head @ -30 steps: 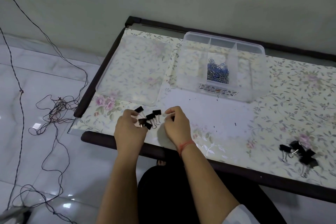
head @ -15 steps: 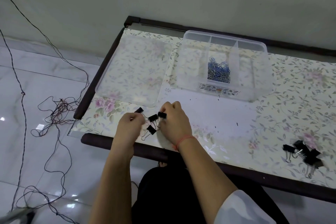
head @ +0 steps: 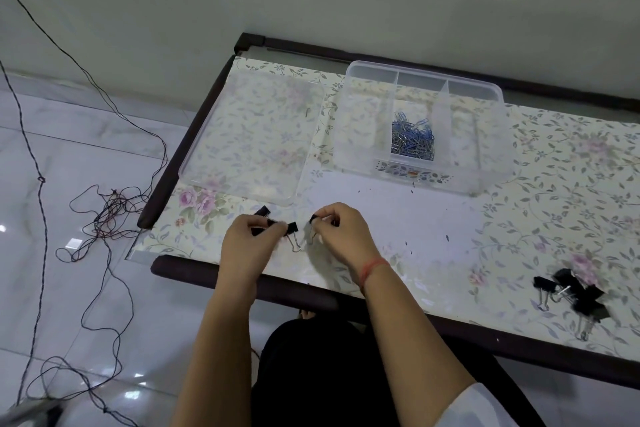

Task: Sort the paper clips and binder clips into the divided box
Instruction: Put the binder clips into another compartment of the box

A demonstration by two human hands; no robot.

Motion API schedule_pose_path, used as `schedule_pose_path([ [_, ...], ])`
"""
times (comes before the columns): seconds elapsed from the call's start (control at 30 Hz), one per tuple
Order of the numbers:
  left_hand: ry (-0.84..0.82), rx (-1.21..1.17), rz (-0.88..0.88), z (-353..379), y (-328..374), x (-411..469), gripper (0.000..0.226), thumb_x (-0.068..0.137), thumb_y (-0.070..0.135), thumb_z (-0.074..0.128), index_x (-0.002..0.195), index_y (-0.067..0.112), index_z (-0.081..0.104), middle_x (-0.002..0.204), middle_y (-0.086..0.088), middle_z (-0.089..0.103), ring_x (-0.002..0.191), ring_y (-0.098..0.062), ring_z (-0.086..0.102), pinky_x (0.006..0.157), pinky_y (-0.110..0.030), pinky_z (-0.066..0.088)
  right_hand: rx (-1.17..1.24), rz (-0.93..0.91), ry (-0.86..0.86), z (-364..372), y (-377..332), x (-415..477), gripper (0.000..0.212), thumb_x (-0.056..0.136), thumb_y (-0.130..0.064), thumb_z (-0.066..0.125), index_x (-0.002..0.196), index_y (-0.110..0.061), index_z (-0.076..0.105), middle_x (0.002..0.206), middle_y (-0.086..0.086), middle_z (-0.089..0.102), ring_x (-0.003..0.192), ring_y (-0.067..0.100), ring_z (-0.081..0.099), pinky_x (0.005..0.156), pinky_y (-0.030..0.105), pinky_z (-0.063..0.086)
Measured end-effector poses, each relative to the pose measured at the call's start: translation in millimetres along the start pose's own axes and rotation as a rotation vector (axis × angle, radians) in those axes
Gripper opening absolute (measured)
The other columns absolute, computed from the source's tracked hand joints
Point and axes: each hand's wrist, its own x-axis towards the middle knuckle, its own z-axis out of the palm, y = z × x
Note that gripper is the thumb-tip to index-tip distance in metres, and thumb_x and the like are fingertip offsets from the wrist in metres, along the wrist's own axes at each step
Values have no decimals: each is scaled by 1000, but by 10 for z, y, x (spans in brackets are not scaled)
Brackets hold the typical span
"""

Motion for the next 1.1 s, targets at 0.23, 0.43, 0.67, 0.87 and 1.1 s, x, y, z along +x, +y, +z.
schedule_pose_path([
  [0.23,-33,-680,-316,12,91,51,14,82,13,45,80,6,56,62,-3,51,51,-12,45,50,-19,35,888,278,-119,-130,-95,-42,20,95,-6,44,79,-8,56,76,12,59,55,12,46,46,21,45],
  [0.43,43,-811,-331,-27,125,41,24,87,21,40,71,8,52,66,-5,54,57,-17,45,56,-25,38,1144,396,-160,-79,-97,8,39,95,-42,45,74,-10,56,69,9,58,49,13,46,39,18,36],
  [0.67,369,234,32,92,44,180,24,77,34,64,84,12,58,75,1,58,71,-18,52,62,-29,35,-150,-100,60,226,-95,15,24,81,-33,66,67,-17,54,64,-4,56,62,13,52,59,24,41],
  [0.87,448,555,103,147,36,275,46,77,42,67,99,5,52,90,-5,51,79,-20,43,66,-33,34,-476,-173,49,327,-77,-38,36,71,-34,74,95,-18,52,85,0,65,78,22,60,68,32,48],
  [1.1,419,597,196,94,-12,303,19,78,24,58,81,5,58,80,-5,59,71,-21,49,59,-29,31,-647,-302,42,350,-62,-17,30,84,-35,60,97,-11,46,94,8,61,80,30,59,62,33,42],
])
